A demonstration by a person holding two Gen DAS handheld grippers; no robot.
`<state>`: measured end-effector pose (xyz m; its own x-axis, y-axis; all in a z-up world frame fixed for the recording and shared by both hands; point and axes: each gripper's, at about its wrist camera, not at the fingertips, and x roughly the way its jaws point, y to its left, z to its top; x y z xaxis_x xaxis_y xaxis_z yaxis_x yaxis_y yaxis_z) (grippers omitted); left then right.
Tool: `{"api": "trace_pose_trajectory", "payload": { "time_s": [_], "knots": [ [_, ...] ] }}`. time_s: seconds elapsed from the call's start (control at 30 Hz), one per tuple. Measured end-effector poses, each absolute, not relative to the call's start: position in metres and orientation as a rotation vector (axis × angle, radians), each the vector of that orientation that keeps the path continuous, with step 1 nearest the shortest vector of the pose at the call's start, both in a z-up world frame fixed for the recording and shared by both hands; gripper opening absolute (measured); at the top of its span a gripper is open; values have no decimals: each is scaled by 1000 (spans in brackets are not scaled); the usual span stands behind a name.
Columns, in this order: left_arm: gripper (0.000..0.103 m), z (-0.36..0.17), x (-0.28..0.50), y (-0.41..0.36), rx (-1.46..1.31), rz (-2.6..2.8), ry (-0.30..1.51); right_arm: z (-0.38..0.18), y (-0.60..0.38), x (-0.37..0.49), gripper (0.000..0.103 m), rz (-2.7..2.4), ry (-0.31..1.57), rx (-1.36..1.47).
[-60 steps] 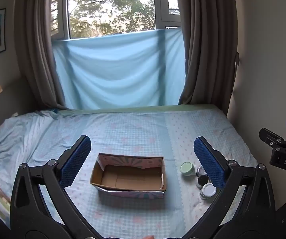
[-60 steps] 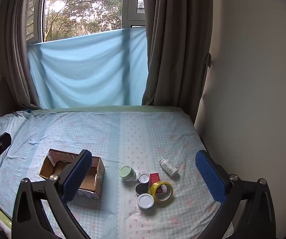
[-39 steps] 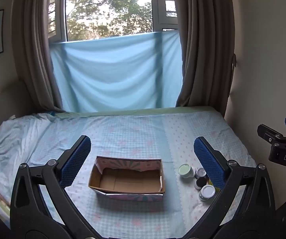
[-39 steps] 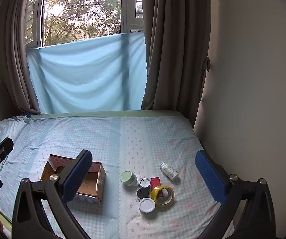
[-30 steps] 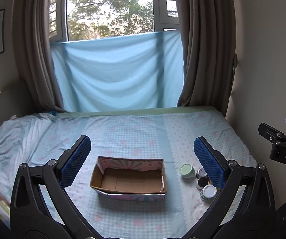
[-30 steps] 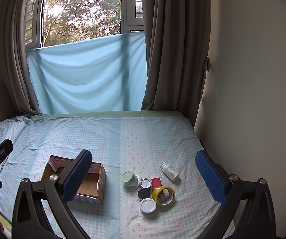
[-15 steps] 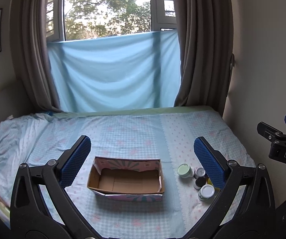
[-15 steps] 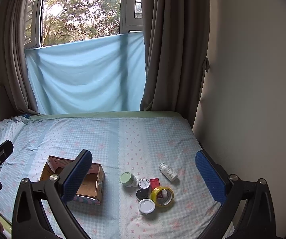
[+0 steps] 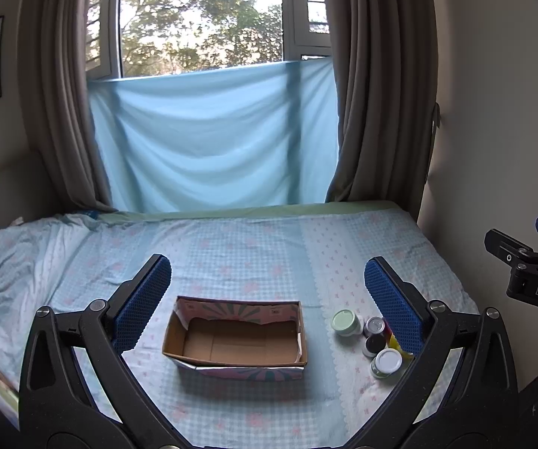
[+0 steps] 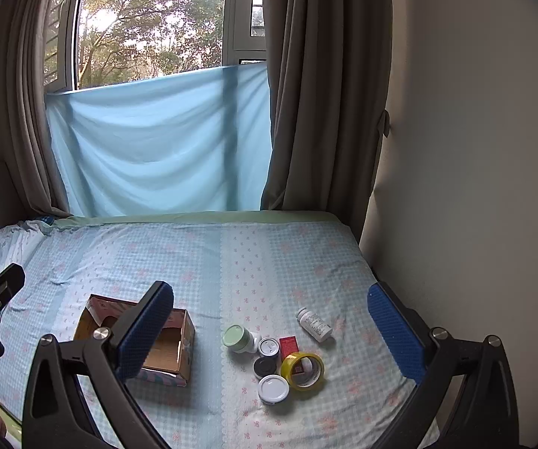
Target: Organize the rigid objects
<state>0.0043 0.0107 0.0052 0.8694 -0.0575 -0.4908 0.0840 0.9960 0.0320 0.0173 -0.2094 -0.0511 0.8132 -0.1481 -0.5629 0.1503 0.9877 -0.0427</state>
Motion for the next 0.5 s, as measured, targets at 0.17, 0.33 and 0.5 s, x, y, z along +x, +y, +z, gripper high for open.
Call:
{"api": "trace_pose_trajectory", "payload": {
  "time_s": [0.17, 0.33, 0.5],
  "knots": [
    [103, 7, 4, 12, 41, -75, 513, -50, -211, 17, 103, -156, 601, 1],
    [103, 6, 6, 11, 40, -67, 517, -51, -210, 16, 103, -156, 600, 0],
    [103, 4, 7, 10, 38, -67, 522, -51, -209, 17, 103, -157, 601, 0]
  ]
}}
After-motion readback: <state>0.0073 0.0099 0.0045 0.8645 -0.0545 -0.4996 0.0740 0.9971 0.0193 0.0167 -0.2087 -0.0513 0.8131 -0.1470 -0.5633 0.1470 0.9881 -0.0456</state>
